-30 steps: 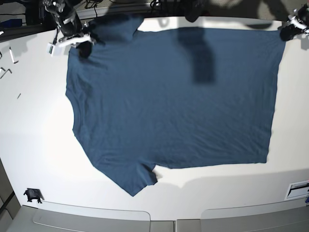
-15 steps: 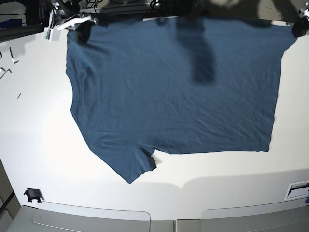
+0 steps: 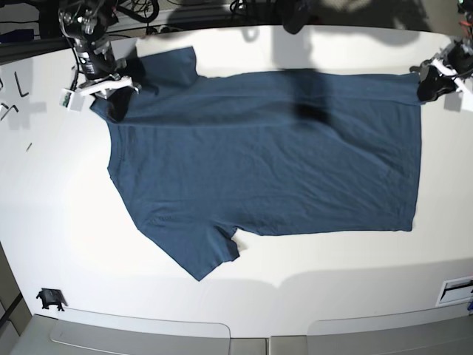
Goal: Fold the T-shirt properly
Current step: 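Lift and drag the shirt with both grippers toward the robot, then release the shirt with the right gripper and raise it, then reach the right gripper down to the sleeve and grasp it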
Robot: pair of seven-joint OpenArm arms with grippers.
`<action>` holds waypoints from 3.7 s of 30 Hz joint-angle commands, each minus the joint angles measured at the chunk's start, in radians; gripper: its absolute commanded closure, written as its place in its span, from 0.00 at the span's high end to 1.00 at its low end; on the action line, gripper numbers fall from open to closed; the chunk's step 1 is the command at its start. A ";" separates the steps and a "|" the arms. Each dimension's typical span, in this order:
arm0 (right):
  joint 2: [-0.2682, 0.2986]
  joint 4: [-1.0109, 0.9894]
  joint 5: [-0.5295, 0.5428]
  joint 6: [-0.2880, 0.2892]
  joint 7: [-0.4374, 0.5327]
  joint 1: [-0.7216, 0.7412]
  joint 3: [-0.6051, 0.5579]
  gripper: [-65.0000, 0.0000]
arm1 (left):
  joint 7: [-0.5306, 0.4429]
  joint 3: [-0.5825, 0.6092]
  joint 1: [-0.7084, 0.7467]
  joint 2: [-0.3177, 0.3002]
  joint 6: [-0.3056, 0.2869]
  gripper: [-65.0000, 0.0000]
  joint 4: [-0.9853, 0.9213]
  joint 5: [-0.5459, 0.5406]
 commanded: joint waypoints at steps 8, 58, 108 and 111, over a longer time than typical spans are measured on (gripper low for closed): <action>0.006 -0.211 0.003 0.028 0.028 0.182 0.000 0.00 | -0.149 -0.004 -0.052 -0.035 0.100 0.00 0.013 0.102; 0.016 -0.031 -0.057 0.051 -0.068 -0.118 0.069 0.53 | -0.180 -0.273 -0.054 -0.220 0.099 0.32 0.027 0.067; 0.014 -0.408 -0.311 0.071 0.180 0.378 -0.460 0.00 | -0.177 -0.273 -0.055 -0.220 0.098 0.32 0.027 0.049; 0.014 -0.520 -0.310 0.070 0.216 0.428 -0.460 0.00 | -0.177 -0.273 -0.055 -0.220 0.098 0.32 0.027 0.050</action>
